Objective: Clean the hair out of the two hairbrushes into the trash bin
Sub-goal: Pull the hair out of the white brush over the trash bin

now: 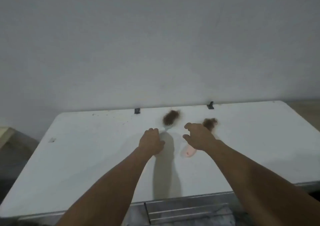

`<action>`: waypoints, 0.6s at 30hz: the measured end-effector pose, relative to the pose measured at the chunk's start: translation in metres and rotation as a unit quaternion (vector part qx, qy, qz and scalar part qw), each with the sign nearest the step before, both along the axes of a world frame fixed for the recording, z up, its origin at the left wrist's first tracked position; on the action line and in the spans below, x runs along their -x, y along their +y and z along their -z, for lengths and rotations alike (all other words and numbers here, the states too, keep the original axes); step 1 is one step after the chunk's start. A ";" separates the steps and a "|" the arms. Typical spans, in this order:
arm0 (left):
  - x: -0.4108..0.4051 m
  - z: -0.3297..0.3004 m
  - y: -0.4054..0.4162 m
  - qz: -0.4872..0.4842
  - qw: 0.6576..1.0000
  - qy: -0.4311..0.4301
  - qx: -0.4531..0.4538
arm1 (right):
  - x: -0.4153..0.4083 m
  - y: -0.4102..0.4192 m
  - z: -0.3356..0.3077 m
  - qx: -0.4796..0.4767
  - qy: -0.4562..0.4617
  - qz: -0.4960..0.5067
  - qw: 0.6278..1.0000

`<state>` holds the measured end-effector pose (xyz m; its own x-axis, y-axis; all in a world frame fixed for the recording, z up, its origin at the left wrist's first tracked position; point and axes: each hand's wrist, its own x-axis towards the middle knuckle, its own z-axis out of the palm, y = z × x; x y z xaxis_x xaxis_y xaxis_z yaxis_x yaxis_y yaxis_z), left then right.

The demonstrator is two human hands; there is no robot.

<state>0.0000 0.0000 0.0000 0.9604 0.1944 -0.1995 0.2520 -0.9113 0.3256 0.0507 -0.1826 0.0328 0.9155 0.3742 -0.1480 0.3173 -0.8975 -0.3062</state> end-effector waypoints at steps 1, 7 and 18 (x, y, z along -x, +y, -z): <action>-0.001 0.002 0.000 -0.001 1.000 0.000 0.000 | -0.002 0.003 0.003 -0.002 0.004 0.001 1.000; -0.017 0.017 0.004 -0.032 0.998 -0.041 0.045 | -0.021 0.028 0.014 -0.040 0.004 0.010 0.999; -0.020 -0.002 -0.006 -0.109 0.925 0.010 0.364 | -0.026 0.045 0.018 -0.302 0.026 0.186 0.934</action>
<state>0.0200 -0.0063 0.0019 0.9089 0.1905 -0.3708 0.4166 -0.3795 0.8261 0.0767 -0.1374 0.0153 0.9963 0.0604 -0.0612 -0.0127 -0.6005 -0.7995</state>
